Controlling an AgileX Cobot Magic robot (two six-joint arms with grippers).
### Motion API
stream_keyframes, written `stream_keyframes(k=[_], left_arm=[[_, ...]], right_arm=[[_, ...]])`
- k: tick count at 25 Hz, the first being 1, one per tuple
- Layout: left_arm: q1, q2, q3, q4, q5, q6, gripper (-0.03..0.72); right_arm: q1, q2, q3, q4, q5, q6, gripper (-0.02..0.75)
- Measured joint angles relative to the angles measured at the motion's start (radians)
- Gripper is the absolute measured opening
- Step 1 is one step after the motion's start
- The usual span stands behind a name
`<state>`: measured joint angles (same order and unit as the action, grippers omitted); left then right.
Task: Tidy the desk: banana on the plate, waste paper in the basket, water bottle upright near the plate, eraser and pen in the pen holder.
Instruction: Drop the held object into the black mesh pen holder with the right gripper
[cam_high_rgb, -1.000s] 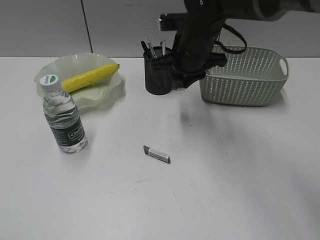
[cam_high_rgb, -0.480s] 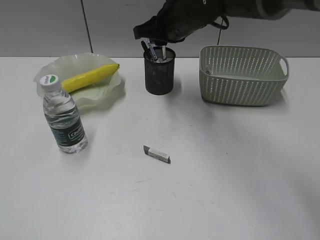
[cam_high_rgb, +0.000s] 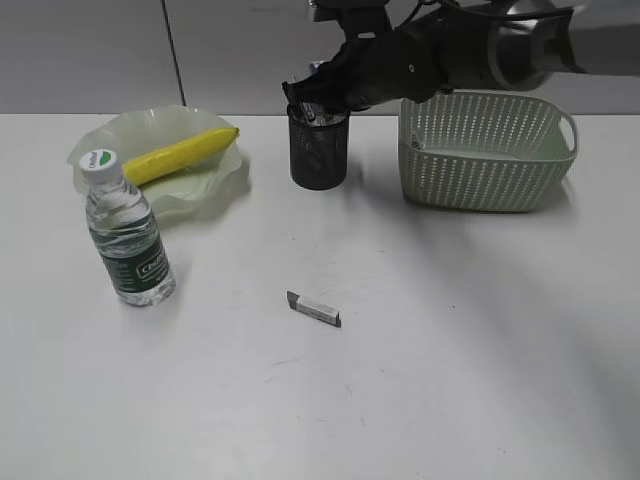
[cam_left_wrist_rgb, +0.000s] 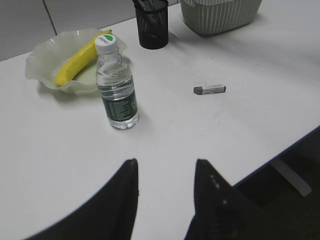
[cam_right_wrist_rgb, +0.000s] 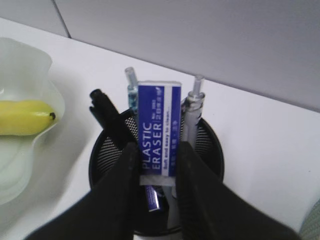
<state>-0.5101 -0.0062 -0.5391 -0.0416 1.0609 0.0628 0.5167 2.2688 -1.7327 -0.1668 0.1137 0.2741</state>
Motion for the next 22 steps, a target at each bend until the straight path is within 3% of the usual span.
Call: stream_keyframes(k=[8,17,22], left_arm=[[0.0,0.0,0.0,0.001,0.0,0.0,0.283],[0.0,0.0,0.001,0.006,0.0,-0.001,0.283],[0.0,0.0,0.001,0.006,0.0,-0.001,0.283]], right_arm=[[-0.011,0.001,0.0,0.0,-0.025,0.0,0.188],[-0.011,0.001,0.0,0.003,-0.011,0.0,0.34],[-0.011,-0.006,0.0,0.004,0.029,0.0,0.356]])
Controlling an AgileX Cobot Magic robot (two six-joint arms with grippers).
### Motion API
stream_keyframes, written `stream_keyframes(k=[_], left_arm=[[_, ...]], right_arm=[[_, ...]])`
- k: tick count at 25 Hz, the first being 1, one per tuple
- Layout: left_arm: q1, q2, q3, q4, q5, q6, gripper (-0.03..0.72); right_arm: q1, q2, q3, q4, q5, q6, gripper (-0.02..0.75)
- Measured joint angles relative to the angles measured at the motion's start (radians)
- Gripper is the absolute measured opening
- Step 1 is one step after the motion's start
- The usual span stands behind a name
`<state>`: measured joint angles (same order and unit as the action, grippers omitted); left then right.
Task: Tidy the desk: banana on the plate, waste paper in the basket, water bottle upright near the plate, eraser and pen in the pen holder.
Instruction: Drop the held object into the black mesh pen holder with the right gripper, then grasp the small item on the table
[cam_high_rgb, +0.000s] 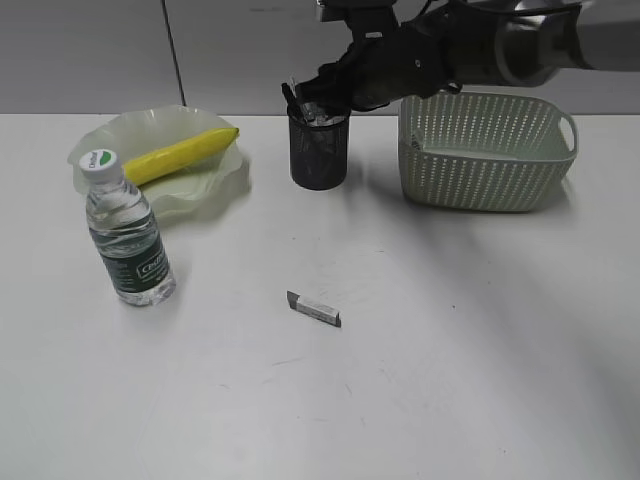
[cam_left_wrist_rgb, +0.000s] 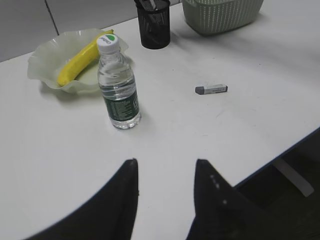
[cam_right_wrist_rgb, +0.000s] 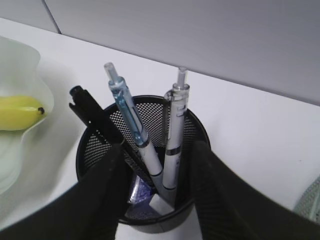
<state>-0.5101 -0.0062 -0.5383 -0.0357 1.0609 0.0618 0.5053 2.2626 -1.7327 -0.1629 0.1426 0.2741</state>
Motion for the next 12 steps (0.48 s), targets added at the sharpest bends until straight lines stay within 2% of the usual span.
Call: stream_keyframes(k=[4,9,12], left_arm=[[0.0,0.0,0.0,0.0,0.0,0.0,0.283],[0.0,0.0,0.0,0.0,0.0,0.0,0.283],[0.0,0.0,0.0,0.0,0.0,0.0,0.283]], right_arm=[[0.0,-0.073,0.0,0.0,0.132,0.0,0.357],[0.0,-0.223,0.0,0.0,0.497,-0.008,0.351],[0.0,-0.299,0.008,0.0,0.716,-0.077,0.325]])
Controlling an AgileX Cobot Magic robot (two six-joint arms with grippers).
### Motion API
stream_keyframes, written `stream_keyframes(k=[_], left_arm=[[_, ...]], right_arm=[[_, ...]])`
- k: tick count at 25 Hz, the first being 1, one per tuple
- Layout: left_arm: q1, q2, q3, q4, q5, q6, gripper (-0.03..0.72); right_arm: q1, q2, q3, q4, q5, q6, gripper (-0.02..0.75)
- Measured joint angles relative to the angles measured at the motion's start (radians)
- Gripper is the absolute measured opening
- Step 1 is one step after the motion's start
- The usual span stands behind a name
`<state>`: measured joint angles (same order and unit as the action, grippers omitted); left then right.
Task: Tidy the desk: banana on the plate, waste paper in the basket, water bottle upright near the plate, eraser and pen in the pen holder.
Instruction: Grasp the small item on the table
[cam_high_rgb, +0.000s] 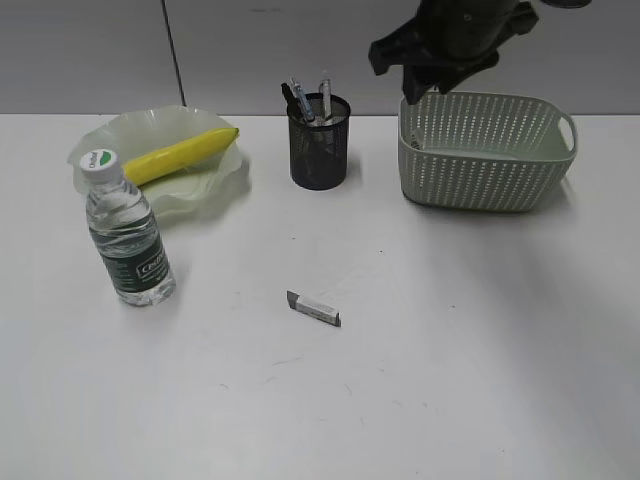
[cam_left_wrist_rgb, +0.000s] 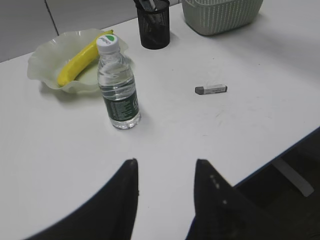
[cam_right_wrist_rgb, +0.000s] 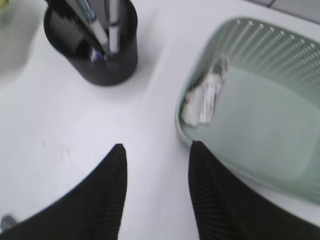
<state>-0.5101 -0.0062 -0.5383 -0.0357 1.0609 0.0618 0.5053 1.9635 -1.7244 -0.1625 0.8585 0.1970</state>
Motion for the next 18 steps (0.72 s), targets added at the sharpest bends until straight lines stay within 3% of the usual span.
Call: stream_keyframes(k=[4,18], left_arm=[[0.0,0.0,0.0,0.0,0.0,0.0,0.283],[0.0,0.0,0.0,0.0,0.0,0.0,0.283]], right_arm=[[0.001,-0.147,0.109,0.003,0.113,-0.057,0.305],[0.001,-1.032,0.851,0.026,0.141,-0.135,0.298]])
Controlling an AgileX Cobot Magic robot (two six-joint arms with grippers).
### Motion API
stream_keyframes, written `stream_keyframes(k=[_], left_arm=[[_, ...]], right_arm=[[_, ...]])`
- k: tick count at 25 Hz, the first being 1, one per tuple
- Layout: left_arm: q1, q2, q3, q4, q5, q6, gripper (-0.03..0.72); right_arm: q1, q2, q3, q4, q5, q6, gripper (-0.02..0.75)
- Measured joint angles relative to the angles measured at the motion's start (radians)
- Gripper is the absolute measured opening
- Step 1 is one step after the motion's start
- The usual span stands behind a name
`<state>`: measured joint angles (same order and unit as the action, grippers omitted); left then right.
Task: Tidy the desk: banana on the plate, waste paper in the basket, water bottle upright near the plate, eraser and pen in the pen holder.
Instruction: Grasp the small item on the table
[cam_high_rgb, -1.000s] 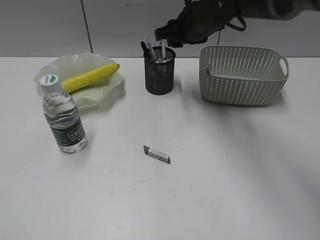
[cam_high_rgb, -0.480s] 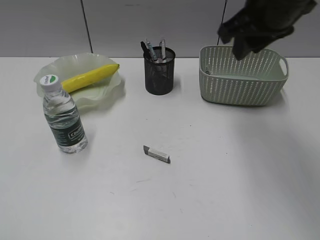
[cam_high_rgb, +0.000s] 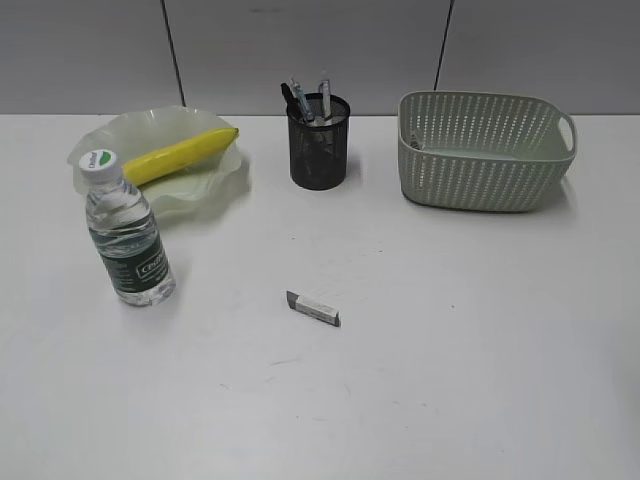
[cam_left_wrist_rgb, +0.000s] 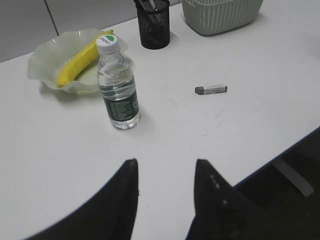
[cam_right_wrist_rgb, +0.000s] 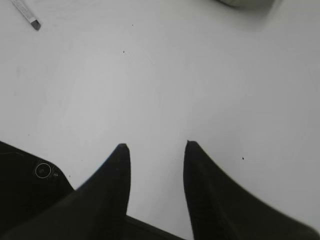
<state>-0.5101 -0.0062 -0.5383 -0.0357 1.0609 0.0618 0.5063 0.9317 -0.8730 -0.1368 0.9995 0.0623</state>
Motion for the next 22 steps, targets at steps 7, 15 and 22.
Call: stream_keyframes(k=[7,15,22], left_arm=[[0.0,0.138,-0.023,-0.028,-0.068,0.0,0.283],[0.0,0.587,-0.039,-0.271,-0.424,0.0,0.283],[-0.045,1.079,-0.161,-0.376,-0.568,0.11,0.283]], right_arm=[[0.0,-0.454,0.213,0.062,0.036,-0.034,0.299],[0.0,-0.803,0.338,0.124,0.047,-0.087,0.298],[0.0,-0.848,0.364,0.129,0.045,-0.088,0.298]])
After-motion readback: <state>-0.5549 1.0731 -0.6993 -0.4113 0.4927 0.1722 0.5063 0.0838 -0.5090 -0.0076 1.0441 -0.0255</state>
